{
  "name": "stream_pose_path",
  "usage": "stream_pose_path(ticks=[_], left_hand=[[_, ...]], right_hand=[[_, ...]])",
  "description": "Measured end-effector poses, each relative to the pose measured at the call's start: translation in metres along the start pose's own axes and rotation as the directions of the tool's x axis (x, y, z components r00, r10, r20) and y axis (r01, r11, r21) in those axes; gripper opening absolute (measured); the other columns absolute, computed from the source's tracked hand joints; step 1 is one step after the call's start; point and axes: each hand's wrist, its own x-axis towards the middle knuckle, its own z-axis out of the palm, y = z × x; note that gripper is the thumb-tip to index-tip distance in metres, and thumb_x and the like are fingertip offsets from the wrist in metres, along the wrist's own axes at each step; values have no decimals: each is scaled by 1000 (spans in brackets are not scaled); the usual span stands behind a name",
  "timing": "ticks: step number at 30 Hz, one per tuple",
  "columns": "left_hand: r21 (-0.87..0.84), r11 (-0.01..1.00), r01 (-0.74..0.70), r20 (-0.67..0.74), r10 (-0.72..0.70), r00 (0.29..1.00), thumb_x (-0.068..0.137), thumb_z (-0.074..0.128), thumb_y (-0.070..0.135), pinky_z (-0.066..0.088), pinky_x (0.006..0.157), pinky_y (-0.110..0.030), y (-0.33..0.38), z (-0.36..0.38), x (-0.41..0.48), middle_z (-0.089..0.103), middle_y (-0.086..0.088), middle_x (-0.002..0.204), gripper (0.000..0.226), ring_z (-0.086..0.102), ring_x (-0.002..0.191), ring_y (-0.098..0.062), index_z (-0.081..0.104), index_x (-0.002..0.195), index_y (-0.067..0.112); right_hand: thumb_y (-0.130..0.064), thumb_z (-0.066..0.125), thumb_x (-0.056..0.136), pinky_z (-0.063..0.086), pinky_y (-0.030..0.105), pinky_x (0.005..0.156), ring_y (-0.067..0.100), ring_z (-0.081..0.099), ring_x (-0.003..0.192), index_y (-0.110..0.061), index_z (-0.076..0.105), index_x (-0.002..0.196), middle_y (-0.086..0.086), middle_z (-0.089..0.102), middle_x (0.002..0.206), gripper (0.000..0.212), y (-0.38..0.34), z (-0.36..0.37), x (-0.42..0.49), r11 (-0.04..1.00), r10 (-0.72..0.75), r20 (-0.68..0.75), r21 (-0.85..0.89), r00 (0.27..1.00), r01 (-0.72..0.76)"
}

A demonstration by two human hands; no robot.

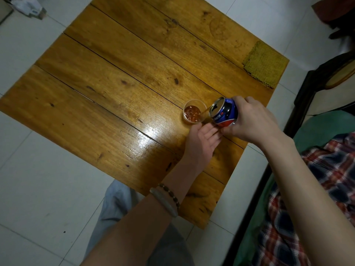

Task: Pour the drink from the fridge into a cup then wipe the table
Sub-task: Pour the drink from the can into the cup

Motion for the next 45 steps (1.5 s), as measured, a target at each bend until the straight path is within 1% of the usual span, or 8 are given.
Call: stream_pose_path(ticks=[9, 12, 18, 25, 30, 35, 45], left_hand=[[-7, 1000, 4, 5, -3, 1000, 101, 18, 36, 23, 113, -38, -1, -4, 0, 37, -17, 148, 56, 34, 138, -29, 31, 145, 4], [0, 1000, 0, -10, 0, 1000, 101, 19, 36, 26, 112, -38, -4, -4, 1, 39, -17, 147, 55, 36, 136, -29, 33, 143, 5], [-8, 1000, 3, -9, -3, 1000, 101, 18, 35, 25, 112, -38, -5, -4, -1, 38, -17, 147, 55, 35, 136, -29, 32, 144, 5], [-14, 1000, -12, -18, 12, 1000, 100, 21, 36, 29, 109, -37, -8, -8, 1, 42, -17, 145, 55, 40, 134, -29, 34, 143, 4], [-5, 1000, -21, -20, 21, 1000, 100, 21, 36, 32, 106, -36, -7, -10, 0, 45, -17, 142, 55, 43, 131, -29, 36, 142, 3], [-10, 1000, -24, -24, 24, 999, 100, 21, 36, 30, 109, -38, -8, -11, 1, 44, -18, 143, 55, 42, 132, -30, 36, 142, 4], [-9, 1000, -16, -35, 16, 999, 101, 20, 37, 29, 110, -38, -5, -10, 0, 42, -18, 144, 55, 39, 134, -30, 35, 143, 4]], right_hand=[[-45, 78, 65, 47, 39, 76, 28, 51, 98, -16, 42, 128, 11, 52, 107, 78, 0, 1, -2, 1000, 2, -1, 2, 1000, -2], [-45, 78, 65, 46, 38, 76, 27, 50, 98, -17, 42, 128, 10, 52, 107, 78, 1, 2, -3, 1000, 9, 7, 5, 1000, -9], [-45, 78, 65, 45, 37, 75, 27, 50, 98, -18, 42, 129, 9, 51, 107, 79, 1, 2, -5, 1000, 14, 11, 6, 1000, -14], [-45, 78, 64, 46, 39, 76, 27, 50, 98, -18, 42, 128, 9, 51, 107, 79, 0, 1, -6, 1000, 14, 10, 8, 1000, -14], [-44, 79, 64, 43, 36, 75, 27, 50, 99, -18, 42, 129, 10, 51, 108, 78, -2, 1, -7, 1000, 11, 17, 5, 1000, -11], [-45, 79, 64, 45, 38, 76, 27, 50, 99, -18, 42, 129, 10, 51, 108, 79, -2, 0, -7, 1000, 11, 11, 2, 1000, -11], [-44, 78, 65, 45, 37, 75, 26, 50, 97, -19, 41, 129, 9, 51, 107, 79, -5, 1, -4, 1000, 8, 16, 5, 1000, -8]])
